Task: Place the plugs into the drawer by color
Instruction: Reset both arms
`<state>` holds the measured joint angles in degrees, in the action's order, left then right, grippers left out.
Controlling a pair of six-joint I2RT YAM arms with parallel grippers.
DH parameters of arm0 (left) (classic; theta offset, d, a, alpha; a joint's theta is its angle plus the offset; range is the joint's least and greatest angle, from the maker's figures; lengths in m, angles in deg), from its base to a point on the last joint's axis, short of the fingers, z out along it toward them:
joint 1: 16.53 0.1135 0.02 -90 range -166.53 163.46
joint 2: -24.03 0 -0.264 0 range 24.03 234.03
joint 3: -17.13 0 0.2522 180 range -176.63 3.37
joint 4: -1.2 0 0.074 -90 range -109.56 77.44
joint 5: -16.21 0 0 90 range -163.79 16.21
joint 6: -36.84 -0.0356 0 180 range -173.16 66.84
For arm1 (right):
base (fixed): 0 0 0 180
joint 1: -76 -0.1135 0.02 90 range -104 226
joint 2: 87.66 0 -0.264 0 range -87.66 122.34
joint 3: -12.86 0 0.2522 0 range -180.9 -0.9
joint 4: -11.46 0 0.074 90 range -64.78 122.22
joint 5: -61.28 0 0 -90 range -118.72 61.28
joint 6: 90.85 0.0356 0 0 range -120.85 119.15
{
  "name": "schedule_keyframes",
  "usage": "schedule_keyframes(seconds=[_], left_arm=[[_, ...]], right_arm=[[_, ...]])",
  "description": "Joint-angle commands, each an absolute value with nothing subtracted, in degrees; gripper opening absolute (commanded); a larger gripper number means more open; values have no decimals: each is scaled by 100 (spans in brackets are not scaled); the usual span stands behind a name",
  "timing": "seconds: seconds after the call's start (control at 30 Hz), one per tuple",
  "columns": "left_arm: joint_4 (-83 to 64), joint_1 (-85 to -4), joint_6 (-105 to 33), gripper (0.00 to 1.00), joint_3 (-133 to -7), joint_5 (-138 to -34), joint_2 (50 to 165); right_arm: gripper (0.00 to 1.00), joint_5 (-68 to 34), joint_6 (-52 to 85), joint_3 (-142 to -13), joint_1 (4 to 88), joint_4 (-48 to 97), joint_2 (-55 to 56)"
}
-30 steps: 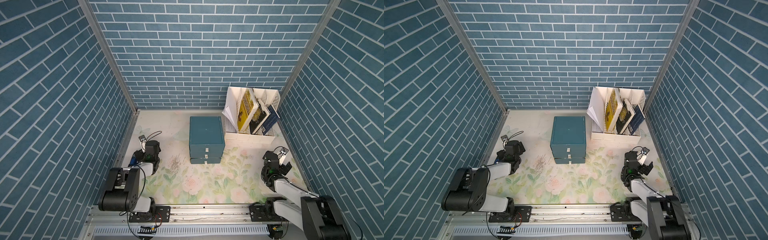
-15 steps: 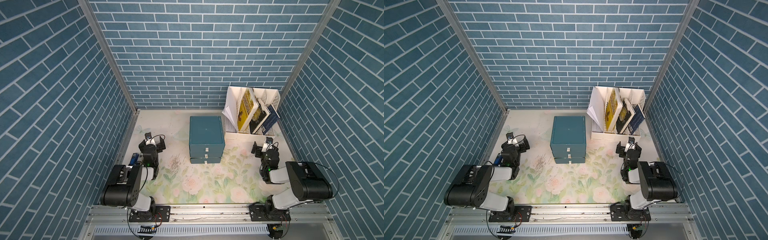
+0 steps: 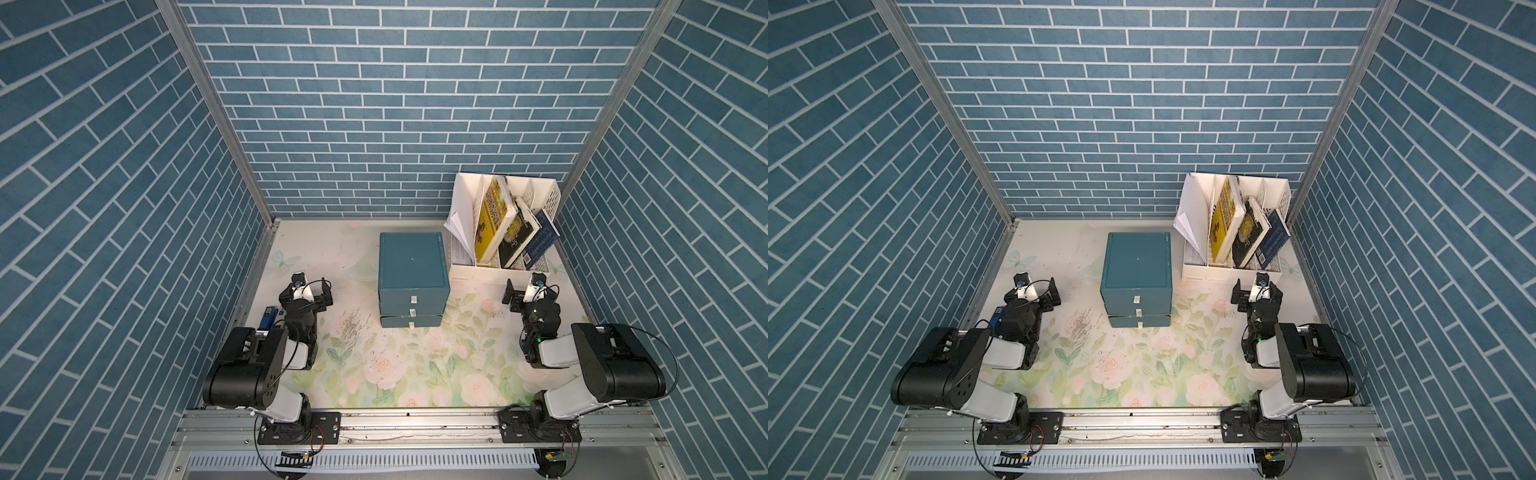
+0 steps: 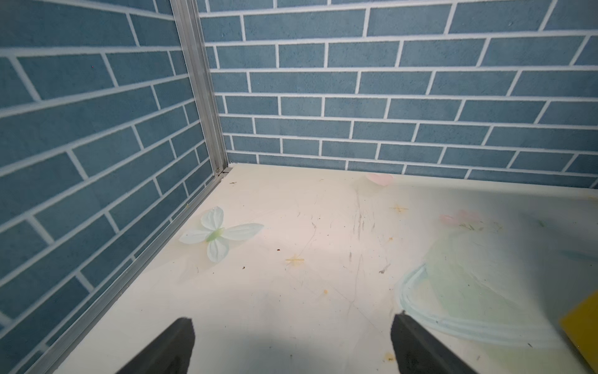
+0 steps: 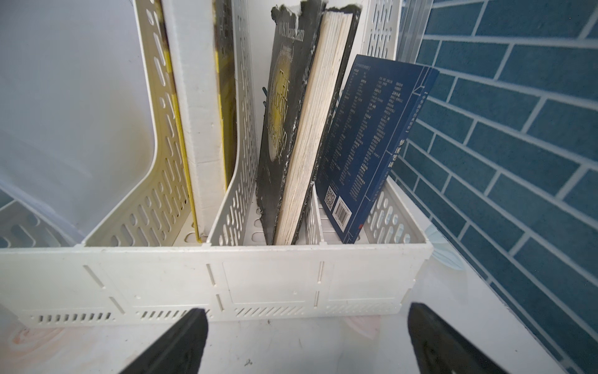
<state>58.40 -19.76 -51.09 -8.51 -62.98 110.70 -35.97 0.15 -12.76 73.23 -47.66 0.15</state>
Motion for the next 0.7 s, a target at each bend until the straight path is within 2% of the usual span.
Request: schedule_keyframes(seconds=[0.0,0.67], left_arm=[[5935,-1944,-5149,100,-931,-6345,11049],[5911,-1946,-5149,100,-936,-6358,11051]], right_arm=[[100,-3558,-155,-1262,7310,-4958,-9],[100,-3557,-181,-1280,7291,-4928,-6]])
